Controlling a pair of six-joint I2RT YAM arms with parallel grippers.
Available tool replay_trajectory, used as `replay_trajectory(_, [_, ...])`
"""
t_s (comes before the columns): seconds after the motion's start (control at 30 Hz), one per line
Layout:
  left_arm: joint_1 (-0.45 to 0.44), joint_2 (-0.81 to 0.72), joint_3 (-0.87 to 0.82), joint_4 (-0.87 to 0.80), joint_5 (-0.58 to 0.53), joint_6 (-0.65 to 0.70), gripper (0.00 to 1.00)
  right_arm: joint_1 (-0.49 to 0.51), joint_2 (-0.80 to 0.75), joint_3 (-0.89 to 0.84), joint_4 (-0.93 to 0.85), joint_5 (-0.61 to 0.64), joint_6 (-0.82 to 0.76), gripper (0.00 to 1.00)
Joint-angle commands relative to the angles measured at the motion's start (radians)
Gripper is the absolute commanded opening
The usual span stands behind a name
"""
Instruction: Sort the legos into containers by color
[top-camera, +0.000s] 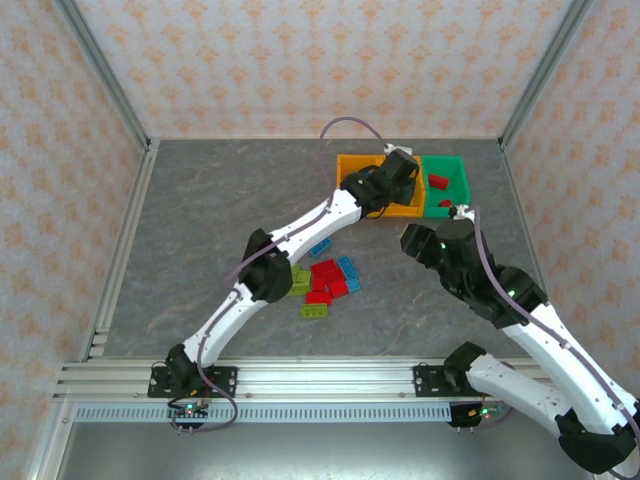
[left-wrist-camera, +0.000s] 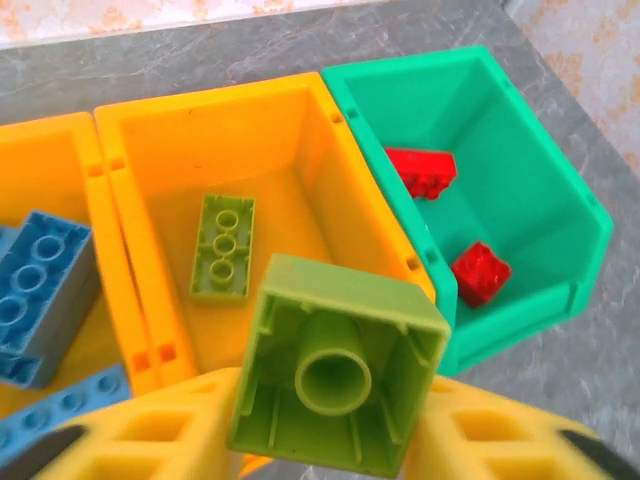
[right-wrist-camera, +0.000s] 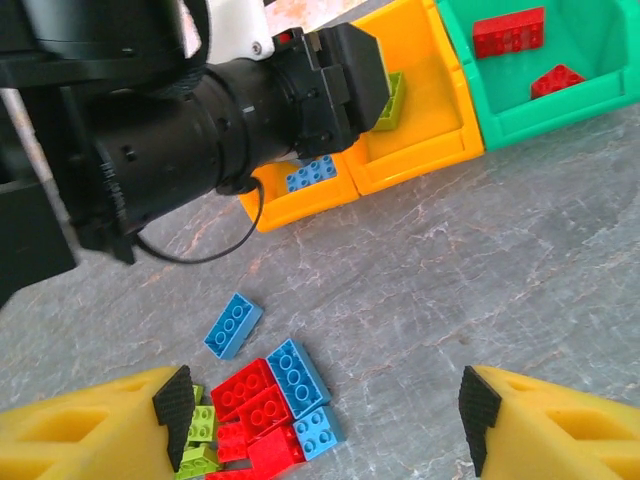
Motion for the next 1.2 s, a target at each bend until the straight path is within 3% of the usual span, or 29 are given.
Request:
replay_trajectory(0.0, [0.027, 0.020, 0.093, -0.060, 0.000, 0.014, 0.55, 0.000, -0.030, -0.001, -0.046, 0.055, 0.008, 0.73])
replay_trajectory(0.13, [0.037, -0.014, 0.089, -0.074, 0.013, -0.005, 0.56, -0.001, -0.032, 0.008, -0.054, 0.062, -0.003, 0.73])
replay_trajectory(0.27, [0.032, -0.143, -0.005, -0.103, 0.043, -0.014, 0.52, -0.001, -0.027, 0.001, -0.041, 0.063, -0.008, 0.73])
replay_trajectory(0.33, [0.025, -0.272, -0.164, -0.063, 0.043, -0.025, 0.49, -0.001, -0.021, -0.003, -0.041, 0.060, -0.012, 0.73])
replay_trajectory(0.43, [0.020, -0.557, -0.569, 0.099, 0.054, -0.074, 0.48, 0.000, -0.007, -0.021, -0.023, 0.015, -0.033, 0.76])
replay_trajectory(0.6, [-0.012, -1.050, -1.109, 0.243, 0.009, -0.095, 0.47, 0.000, 0.106, -0.028, 0.063, -0.192, -0.064, 0.75])
replay_trajectory(0.73, [-0.029, -1.357, -1.360, 0.148, -0.036, -0.008, 0.47, 0.039, 0.256, -0.031, 0.140, -0.376, 0.024, 0.69])
replay_trajectory(0.83, [-0.029, -1.523, -1.437, -0.031, -0.070, 0.116, 0.48, 0.184, 0.365, -0.047, 0.172, -0.294, 0.158, 0.69])
replay_trajectory(0.97, [-0.029, -1.692, -1.512, -0.210, -0.021, 0.372, 0.58, 0.364, 0.572, -0.015, 0.192, -0.217, 0.324, 0.75])
replay_trajectory(1.03, [-0.030, -1.770, -1.567, -0.262, 0.041, 0.491, 0.69, 0.430, 0.662, 0.006, 0.209, -0.184, 0.368, 0.83])
replay_trajectory(1.1, [-0.030, -1.841, -1.640, -0.282, 0.135, 0.603, 0.83, 0.477, 0.746, 0.031, 0.203, -0.157, 0.393, 0.97])
replay_trajectory(1.17, [-0.029, -1.921, -1.731, -0.260, 0.197, 0.667, 0.95, 0.508, 0.822, 0.057, 0.202, -0.156, 0.395, 0.99])
